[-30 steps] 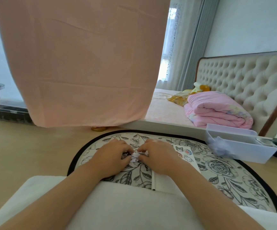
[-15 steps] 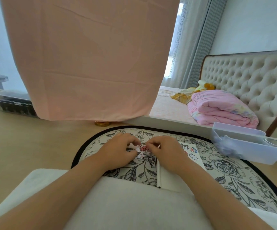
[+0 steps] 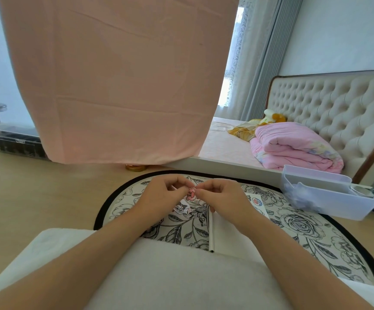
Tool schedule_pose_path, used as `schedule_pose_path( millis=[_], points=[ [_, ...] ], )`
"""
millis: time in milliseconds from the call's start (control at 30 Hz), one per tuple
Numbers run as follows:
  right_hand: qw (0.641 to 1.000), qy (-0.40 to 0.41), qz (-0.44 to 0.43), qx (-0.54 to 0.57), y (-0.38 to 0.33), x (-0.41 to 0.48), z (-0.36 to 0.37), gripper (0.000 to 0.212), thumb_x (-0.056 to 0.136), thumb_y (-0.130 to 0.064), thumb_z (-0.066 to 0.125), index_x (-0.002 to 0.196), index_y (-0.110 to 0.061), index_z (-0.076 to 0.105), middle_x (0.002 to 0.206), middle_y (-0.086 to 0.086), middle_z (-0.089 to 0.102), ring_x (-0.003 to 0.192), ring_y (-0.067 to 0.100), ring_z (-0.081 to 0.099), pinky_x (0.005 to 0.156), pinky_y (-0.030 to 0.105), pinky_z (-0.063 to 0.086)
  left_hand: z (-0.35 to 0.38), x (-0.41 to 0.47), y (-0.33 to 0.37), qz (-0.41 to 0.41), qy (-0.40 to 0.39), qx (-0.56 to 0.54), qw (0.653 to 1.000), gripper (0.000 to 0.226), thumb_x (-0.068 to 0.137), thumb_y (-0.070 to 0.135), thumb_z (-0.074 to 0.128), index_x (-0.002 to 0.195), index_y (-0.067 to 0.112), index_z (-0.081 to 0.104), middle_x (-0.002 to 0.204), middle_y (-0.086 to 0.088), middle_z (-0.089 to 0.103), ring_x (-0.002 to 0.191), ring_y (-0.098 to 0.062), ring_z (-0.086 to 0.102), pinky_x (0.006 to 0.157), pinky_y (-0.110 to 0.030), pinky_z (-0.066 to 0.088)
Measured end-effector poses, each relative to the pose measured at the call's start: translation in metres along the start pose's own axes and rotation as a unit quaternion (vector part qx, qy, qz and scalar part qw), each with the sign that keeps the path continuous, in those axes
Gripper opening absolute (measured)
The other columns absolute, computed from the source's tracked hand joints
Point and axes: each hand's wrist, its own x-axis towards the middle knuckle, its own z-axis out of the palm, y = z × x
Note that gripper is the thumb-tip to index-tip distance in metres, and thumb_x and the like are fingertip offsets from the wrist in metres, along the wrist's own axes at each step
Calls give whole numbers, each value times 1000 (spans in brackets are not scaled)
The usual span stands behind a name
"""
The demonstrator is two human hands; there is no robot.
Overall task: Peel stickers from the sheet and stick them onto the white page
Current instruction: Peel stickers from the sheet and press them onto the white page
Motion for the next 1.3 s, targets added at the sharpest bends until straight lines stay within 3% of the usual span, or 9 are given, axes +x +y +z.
schedule_pose_path(
  millis=[100, 200, 367, 500, 667, 767, 1000, 1300],
  points=[
    [1000, -2, -2, 22, -4, -2, -3, 8, 84, -12, 78, 82, -20, 78, 71, -2, 75, 47, -2, 53, 56, 15, 42, 3, -2, 2, 16, -5, -11, 1000, 18, 88, 12, 71, 92, 29, 75, 69, 6, 69, 63, -9, 55, 60, -22, 48],
    [999, 0, 18, 44, -6, -2, -7, 2, 82, -12, 80, 83, -15, 79, 74, 4, 76, 47, 5, 48, 52, 16, 42, 5, -3, 5, 11, -3, -20, 1000, 18, 90, 16, 71, 104, 27, 68, 76, 4, 71, 70, -14, 61, 69, -29, 53],
    [998, -12, 33, 57, -6, -3, -15, 5, 86, -12, 74, 86, -11, 79, 78, 5, 77, 47, 9, 46, 46, 14, 39, 7, -6, 9, 6, -27, -12, 1000, 7, 84, 19, 78, 88, 23, 74, 82, -7, 74, 68, -16, 62, 69, -34, 54],
    [1000, -22, 2, -5, -6, -4, -21, 3, 86, -16, 76, 87, -15, 78, 76, 2, 75, 50, 9, 50, 52, 18, 43, 10, -8, 14, 7, -1, 8, 1000, 10, 86, 22, 77, 81, 31, 74, 72, 7, 69, 60, -7, 54, 61, -26, 48],
    [999, -10, -39, 2, -7, -13, -37, 4, 88, -14, 75, 86, -14, 78, 77, 4, 76, 53, 11, 53, 51, 18, 43, 20, -14, 24, 23, -29, 32, 999, 3, 87, 30, 75, 84, 32, 75, 72, 7, 68, 58, -6, 49, 58, -25, 44],
    [998, -9, -59, -24, -3, -18, -51, 6, 88, -15, 74, 84, -17, 78, 76, 0, 77, 59, 8, 61, 55, 23, 49, 29, -14, 34, 34, -50, 68, 996, 4, 87, 33, 74, 84, 30, 74, 59, 21, 60, 54, -1, 46, 54, -16, 39],
    [994, 43, -89, -56, 15, -20, -83, 14, 87, -13, 72, 77, -23, 76, 72, -3, 75, 50, 0, 53, 54, 17, 43, 62, 3, 57, 42, -91, 99, 990, 8, 90, 31, 71, 83, 28, 74, 54, 23, 58, 48, 3, 44, 48, -7, 33],
    [982, 103, -98, -126, 32, -14, -105, 12, 82, -22, 71, 73, -29, 75, 66, -14, 70, 51, 0, 55, 57, 20, 45, 102, 13, 53, 50, -67, 76, 994, 10, 90, 29, 70, 80, 28, 72, 63, 18, 64, 52, 2, 49, 55, -20, 46]
  ],
)
